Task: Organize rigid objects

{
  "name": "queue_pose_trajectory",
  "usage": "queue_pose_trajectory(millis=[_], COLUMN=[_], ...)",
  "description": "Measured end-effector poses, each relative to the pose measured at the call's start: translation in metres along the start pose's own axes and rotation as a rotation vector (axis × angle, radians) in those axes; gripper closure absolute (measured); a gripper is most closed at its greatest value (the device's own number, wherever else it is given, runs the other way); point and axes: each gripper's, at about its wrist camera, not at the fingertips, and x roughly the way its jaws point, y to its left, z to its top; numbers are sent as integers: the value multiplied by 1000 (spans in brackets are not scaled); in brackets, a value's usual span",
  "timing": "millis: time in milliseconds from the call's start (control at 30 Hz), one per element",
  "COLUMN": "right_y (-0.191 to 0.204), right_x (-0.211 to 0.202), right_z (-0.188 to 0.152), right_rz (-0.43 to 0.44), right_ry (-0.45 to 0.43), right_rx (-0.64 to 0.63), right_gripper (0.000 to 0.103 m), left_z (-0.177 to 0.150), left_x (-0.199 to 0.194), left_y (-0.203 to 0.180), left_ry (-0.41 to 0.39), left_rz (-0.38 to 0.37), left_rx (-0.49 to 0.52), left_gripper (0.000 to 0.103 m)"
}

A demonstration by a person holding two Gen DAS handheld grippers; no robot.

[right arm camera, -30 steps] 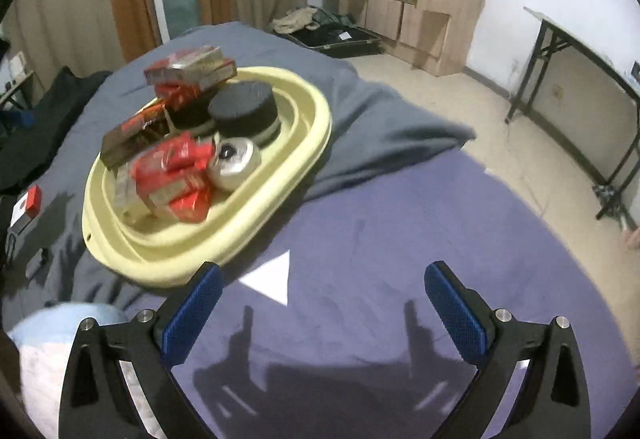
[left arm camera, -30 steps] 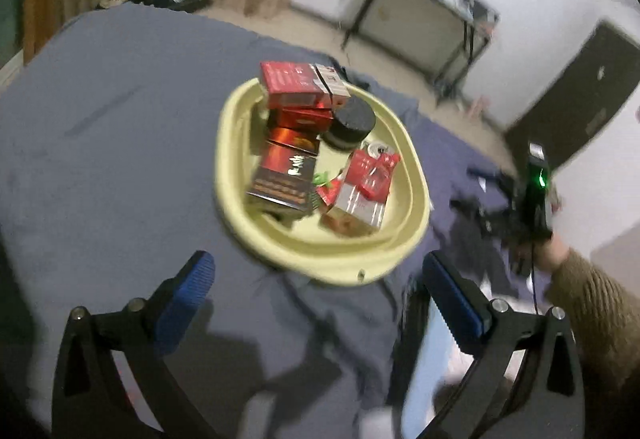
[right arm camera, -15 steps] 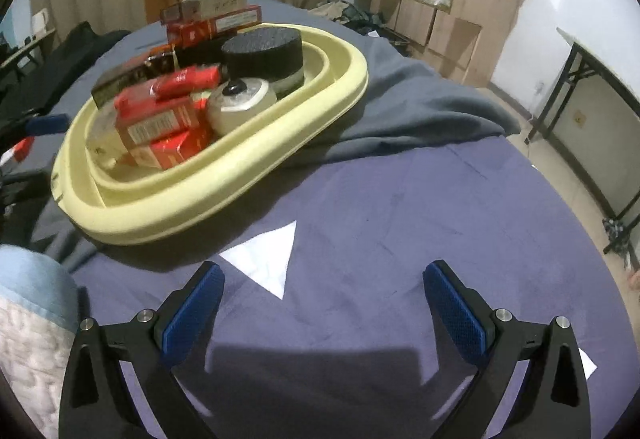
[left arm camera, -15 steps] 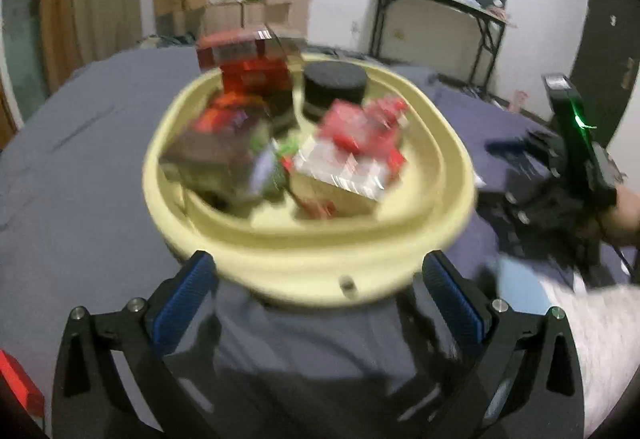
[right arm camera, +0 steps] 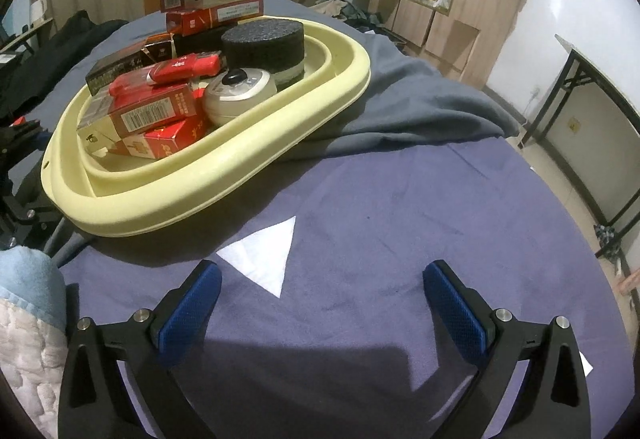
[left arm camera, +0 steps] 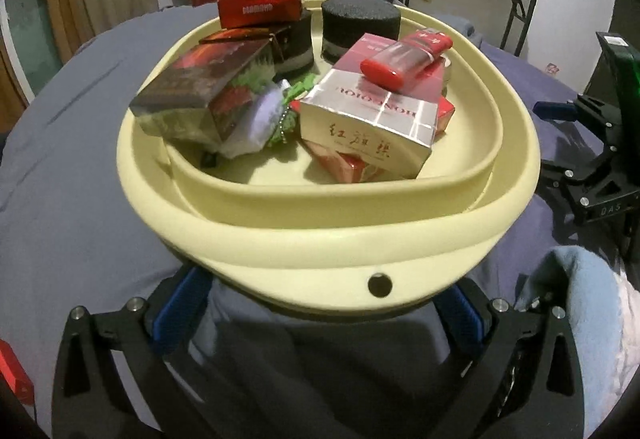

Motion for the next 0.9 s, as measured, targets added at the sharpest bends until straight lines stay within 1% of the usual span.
queue_pose_trajectory(millis=[333,467,567,633,900], right_y=[-1,-1,-1,-1,-1], right_x=[-3,-2,-2,-3,-3], right_z=[-1,-1,-2,-2,-2], right_rz=[1,1,1,1,2], right_ry=[-1,-1,-1,-1,-1], right_rx=[1,1,1,1,1], right_gripper=[0,0,0,0,0], left_z=[-1,3,3,-3,-3], left_x=[2,2,3,2,2], left_y=[1,2,2,1,2], left_ry=[-4,-3,-4,-4,-4], left_rz=[-2,-2,-3,-3,-3], left_rx=[-3,-3,-4,-4,-4], left_gripper=[0,0,0,0,0])
